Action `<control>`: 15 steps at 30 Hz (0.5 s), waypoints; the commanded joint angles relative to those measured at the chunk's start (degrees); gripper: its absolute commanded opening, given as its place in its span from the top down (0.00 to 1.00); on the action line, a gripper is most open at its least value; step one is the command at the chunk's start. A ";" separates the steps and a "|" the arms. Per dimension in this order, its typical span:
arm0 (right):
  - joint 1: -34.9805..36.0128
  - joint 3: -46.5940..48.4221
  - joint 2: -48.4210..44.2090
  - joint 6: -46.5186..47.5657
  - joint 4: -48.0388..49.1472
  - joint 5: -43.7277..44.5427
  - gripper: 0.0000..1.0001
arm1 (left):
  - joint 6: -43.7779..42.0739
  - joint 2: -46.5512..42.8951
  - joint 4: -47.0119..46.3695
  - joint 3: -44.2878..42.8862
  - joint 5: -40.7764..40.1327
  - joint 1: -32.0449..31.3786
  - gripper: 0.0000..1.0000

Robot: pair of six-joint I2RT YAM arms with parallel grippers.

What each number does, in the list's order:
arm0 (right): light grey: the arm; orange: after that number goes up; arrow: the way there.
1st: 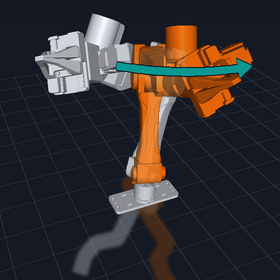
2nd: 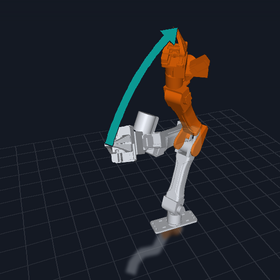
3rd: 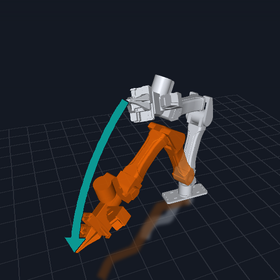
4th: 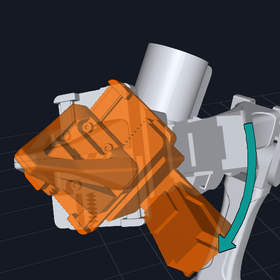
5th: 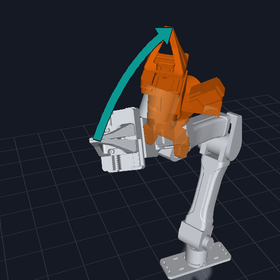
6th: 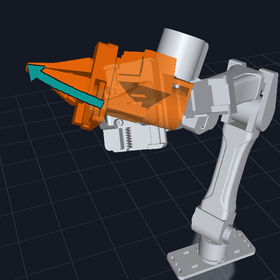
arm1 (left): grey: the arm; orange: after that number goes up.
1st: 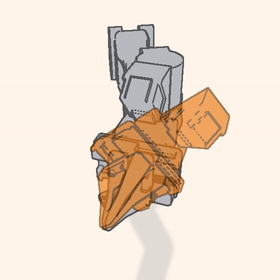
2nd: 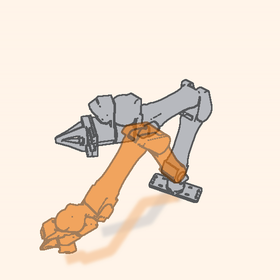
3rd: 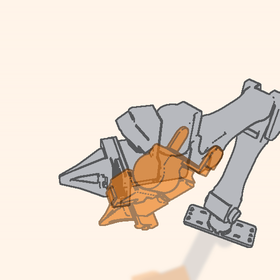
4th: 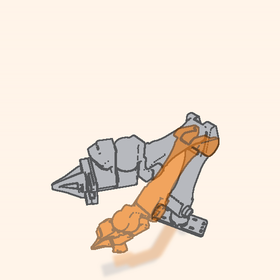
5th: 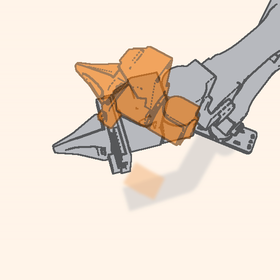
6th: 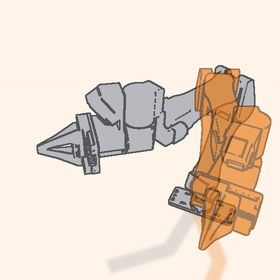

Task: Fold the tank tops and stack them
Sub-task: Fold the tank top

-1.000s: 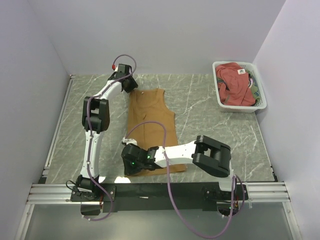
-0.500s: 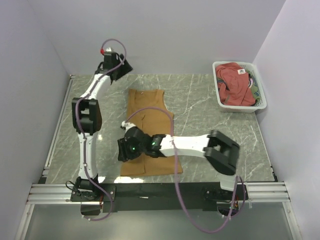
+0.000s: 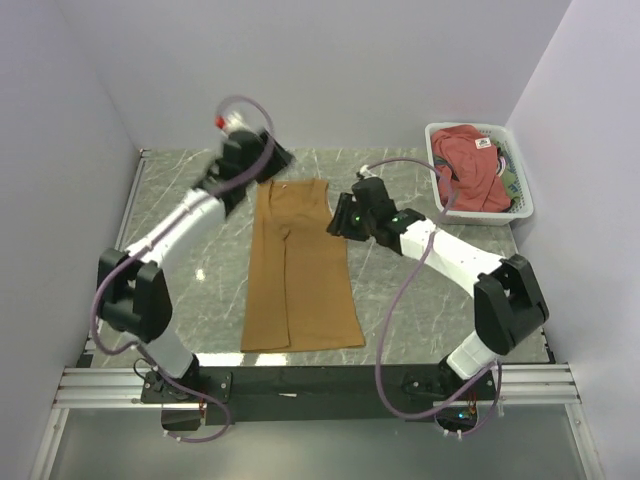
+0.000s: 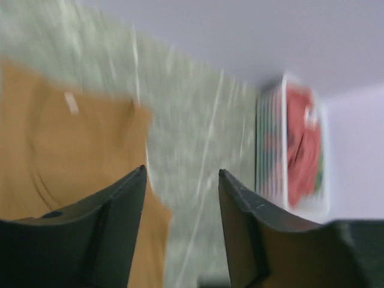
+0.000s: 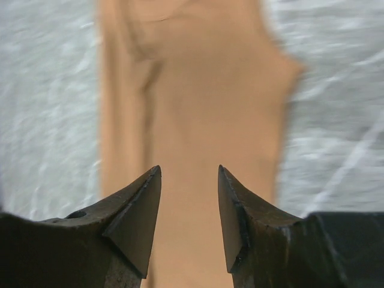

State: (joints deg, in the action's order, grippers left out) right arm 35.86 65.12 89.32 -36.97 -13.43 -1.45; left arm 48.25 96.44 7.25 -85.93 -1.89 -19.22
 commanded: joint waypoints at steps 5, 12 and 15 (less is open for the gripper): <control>-7.55 6.93 9.54 5.59 -6.07 -4.61 0.51 | 4.39 -12.75 0.40 22.72 -11.63 -21.71 0.50; -11.16 10.20 17.98 7.26 -5.29 -5.93 0.50 | 8.17 -16.46 -2.67 35.82 -13.23 -37.62 0.55; -11.95 11.60 21.07 7.70 -4.68 -6.54 0.50 | 8.88 -14.36 -3.47 36.19 -14.19 -42.29 0.56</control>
State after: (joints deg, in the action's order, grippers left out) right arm 24.88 73.45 108.47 -30.94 -18.81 -6.79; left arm 55.11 81.58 7.46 -50.15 -13.04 -58.11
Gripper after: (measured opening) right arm 0.500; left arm 0.447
